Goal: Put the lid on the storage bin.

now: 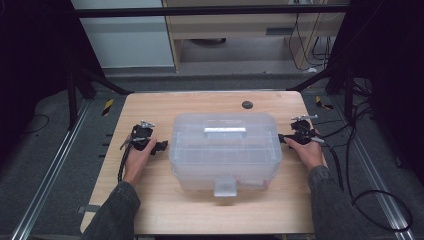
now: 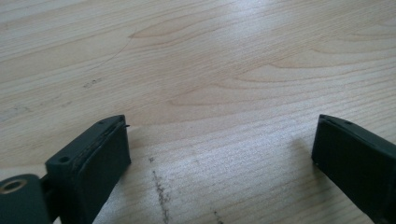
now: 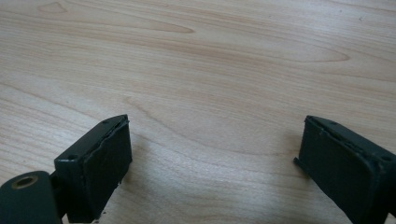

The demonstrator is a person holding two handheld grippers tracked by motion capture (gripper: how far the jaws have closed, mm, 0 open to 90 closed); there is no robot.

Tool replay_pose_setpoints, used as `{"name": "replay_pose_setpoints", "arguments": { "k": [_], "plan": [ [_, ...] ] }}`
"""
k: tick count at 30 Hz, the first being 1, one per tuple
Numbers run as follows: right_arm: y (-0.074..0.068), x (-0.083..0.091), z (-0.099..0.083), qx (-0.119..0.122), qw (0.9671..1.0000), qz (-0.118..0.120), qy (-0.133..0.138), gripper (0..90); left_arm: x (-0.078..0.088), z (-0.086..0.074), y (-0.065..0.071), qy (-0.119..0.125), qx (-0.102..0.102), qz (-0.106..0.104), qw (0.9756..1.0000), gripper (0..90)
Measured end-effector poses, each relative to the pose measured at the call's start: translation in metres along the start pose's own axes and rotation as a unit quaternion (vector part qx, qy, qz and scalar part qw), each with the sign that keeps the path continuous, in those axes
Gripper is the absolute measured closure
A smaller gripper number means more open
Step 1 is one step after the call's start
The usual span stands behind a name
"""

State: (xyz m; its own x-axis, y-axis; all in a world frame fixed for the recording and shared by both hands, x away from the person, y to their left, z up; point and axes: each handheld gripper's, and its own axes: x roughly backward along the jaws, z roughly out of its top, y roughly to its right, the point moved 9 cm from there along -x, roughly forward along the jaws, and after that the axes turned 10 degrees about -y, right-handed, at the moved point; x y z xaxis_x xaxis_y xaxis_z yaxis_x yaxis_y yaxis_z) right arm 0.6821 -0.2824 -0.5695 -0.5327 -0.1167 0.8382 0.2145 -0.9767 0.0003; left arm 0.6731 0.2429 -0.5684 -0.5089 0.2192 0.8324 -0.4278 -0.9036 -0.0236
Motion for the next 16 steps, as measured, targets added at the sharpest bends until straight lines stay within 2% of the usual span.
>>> {"name": "replay_pose_setpoints", "arguments": {
  "k": [3, 5, 7, 11, 13, 16],
  "plan": [
    [-0.0017, 0.0003, -0.0011, -0.005, 1.0000, -0.001, 0.007, 8.3, -0.0004, -0.0003, -0.0001, 0.005, 0.001, -0.001, 1.0000, 1.6],
    [-0.0007, -0.0005, -0.0019, -0.010, 0.9998, -0.005, 0.018, 6.6, -0.0007, -0.0012, 0.0002, 0.016, 0.000, 0.000, 0.9999, 0.9],
    [-0.0008, -0.0008, -0.0030, -0.013, 0.9993, -0.006, 0.034, 6.1, -0.0001, -0.0021, 0.0010, 0.016, 0.001, 0.000, 0.9999, 0.6],
    [-0.0003, -0.0005, -0.0043, -0.026, 0.9989, -0.018, 0.035, 4.2, 0.0008, -0.0037, 0.0020, 0.016, 0.002, 0.002, 0.9999, 0.4],
    [-0.0023, 0.0007, -0.0078, -0.049, 0.9980, -0.030, 0.028, 1.0, 0.0008, -0.0038, 0.0020, 0.015, 0.002, 0.002, 0.9999, 0.0],
    [-0.0034, 0.0001, -0.0079, -0.054, 0.9975, -0.037, 0.027, 0.3, 0.0006, -0.0037, 0.0020, 0.016, 0.004, 0.002, 0.9999, 0.0]
  ]
}}
